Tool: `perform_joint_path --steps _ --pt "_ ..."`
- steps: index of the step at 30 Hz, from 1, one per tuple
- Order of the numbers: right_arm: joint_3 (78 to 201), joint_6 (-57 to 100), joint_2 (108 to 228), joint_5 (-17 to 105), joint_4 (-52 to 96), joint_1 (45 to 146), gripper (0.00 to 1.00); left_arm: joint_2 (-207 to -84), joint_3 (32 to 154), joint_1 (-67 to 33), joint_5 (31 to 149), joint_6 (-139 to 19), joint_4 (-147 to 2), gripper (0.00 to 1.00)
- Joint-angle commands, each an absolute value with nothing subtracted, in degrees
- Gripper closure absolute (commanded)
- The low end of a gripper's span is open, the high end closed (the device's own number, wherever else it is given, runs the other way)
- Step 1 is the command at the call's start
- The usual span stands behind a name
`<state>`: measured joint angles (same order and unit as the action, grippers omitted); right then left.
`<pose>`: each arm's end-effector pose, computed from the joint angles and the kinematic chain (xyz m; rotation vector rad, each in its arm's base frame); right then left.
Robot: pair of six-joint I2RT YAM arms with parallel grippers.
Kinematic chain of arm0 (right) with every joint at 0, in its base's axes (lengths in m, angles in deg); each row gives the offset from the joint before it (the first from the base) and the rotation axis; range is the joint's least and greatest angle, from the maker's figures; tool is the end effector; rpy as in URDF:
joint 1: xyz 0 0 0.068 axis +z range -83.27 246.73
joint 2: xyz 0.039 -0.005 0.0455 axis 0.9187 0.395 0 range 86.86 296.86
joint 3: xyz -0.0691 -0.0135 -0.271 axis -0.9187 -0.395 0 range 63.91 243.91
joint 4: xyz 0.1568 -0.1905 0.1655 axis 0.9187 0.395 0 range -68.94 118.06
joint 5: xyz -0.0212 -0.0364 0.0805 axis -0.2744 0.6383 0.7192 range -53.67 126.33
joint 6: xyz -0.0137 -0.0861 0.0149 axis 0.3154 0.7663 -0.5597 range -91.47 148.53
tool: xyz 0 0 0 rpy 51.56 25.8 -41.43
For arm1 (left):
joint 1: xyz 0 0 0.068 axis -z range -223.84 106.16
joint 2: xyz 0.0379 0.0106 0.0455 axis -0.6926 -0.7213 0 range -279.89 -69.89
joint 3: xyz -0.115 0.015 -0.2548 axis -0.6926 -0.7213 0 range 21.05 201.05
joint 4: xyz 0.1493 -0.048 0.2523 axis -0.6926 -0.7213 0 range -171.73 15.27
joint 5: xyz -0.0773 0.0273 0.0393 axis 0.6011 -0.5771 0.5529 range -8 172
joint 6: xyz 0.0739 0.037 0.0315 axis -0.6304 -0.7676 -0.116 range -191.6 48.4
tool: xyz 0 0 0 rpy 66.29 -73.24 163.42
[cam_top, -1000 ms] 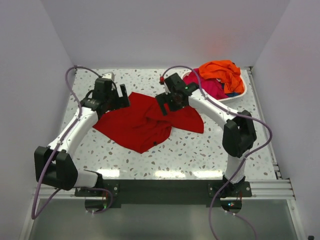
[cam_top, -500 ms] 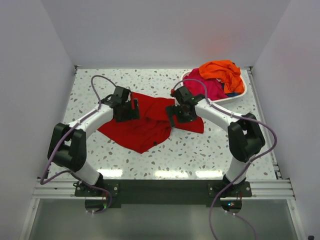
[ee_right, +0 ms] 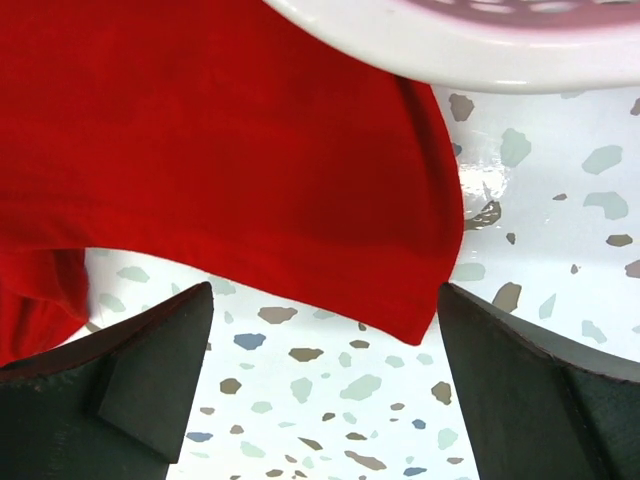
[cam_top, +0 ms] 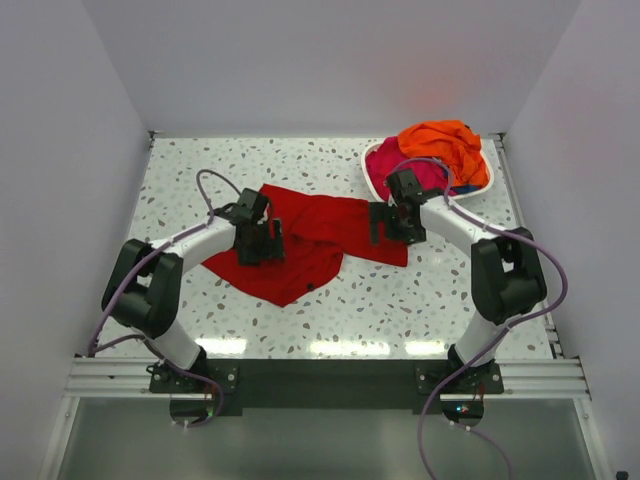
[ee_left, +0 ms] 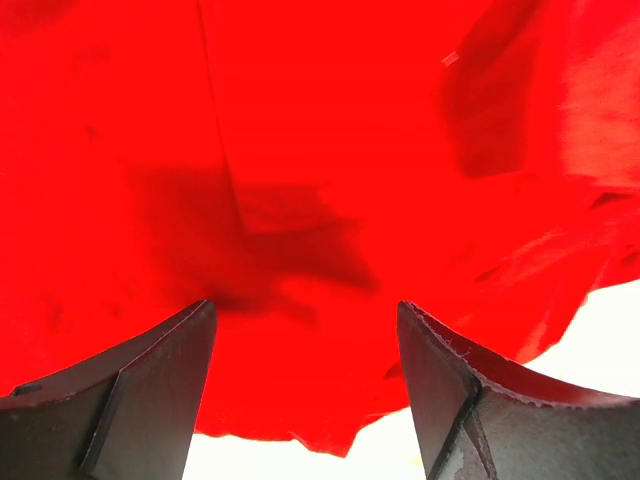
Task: Fold and stack the t-shirts
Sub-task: Flatten the tshirt out
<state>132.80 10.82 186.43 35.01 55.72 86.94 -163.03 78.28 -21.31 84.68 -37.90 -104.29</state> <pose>0.3784 0.1373 0.1498 -0.0523 2.7220 0.1637 0.3333 -0.1422 0.1284 -0.2549 2.7541 -0.3404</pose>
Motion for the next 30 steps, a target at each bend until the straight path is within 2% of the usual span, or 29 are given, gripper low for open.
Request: perform_joint_path --steps 1,12,18,23,26,27,30 --pt "132.1 9.6 184.4 31.3 55.1 86.5 0.04 -165.0 77.1 -21.7 87.4 -35.9 -104.2 0.23" --pt "130.4 9.9 187.4 29.2 57.7 85.1 0.11 -165.1 72.5 -27.1 87.4 -35.6 -103.2 0.23" --pt "131.2 9.6 190.5 30.4 58.5 85.0 0.28 -165.5 75.3 -33.2 87.4 -37.7 -104.6 0.22" --pt "130.9 9.3 192.7 32.0 59.6 85.1 0.38 -168.8 80.7 -36.8 86.7 -39.9 -105.3 0.22" --pt "131.6 9.3 194.1 33.7 61.0 85.1 0.54 -172.5 85.4 -38.4 85.4 -42.1 -106.3 0.22" --pt "131.9 9.3 194.5 34.0 61.3 85.0 0.71 -174.3 86.5 -38.8 84.6 -42.6 -106.4 0.22" --pt "132.7 9.4 194.7 35.4 63.3 85.0 0.95 -178.4 92.0 -40.9 82.2 -44.5 -107.6 0.22"
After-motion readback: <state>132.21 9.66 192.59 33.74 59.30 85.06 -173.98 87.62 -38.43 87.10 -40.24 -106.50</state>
